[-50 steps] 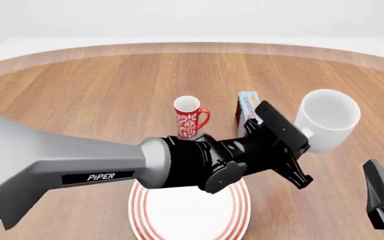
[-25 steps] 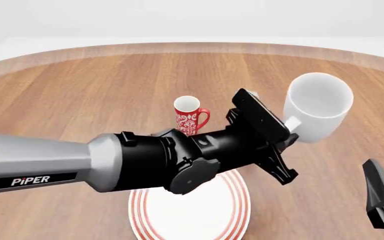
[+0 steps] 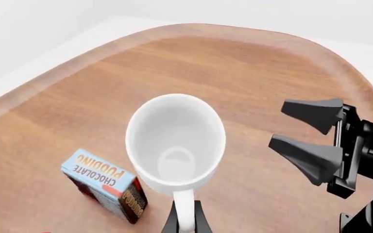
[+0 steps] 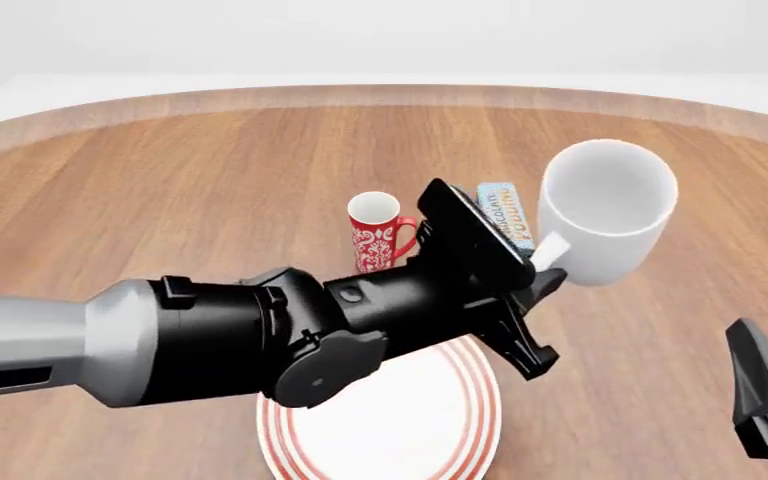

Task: Pick up the white mug and put it on the plate, and put the chocolate pudding to the right of the plate.

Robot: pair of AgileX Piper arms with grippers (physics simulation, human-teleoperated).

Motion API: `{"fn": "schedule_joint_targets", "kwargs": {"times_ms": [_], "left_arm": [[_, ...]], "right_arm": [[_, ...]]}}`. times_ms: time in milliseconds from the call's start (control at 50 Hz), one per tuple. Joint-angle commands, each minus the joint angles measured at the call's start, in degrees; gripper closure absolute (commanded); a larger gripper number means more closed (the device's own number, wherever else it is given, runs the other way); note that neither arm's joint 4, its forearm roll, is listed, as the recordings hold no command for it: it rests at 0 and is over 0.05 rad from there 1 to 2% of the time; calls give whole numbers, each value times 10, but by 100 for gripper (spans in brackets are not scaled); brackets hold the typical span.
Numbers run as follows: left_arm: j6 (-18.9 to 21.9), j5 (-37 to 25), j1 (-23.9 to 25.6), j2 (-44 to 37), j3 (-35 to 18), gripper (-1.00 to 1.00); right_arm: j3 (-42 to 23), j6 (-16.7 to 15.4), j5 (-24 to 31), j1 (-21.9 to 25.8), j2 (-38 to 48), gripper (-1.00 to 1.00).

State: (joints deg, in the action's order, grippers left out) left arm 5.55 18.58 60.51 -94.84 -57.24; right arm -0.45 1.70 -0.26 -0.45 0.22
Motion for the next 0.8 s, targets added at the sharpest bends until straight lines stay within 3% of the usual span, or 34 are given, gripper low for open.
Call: {"fn": "schedule_joint_targets", "kwargs": {"times_ms": [20, 800], "left_arm": [[0, 11, -4, 30, 34, 100], [-18, 58, -27, 139, 179, 100]], "right_arm": [[0, 0, 1, 0, -1, -100], [0, 0, 1, 0, -1, -100]]}}
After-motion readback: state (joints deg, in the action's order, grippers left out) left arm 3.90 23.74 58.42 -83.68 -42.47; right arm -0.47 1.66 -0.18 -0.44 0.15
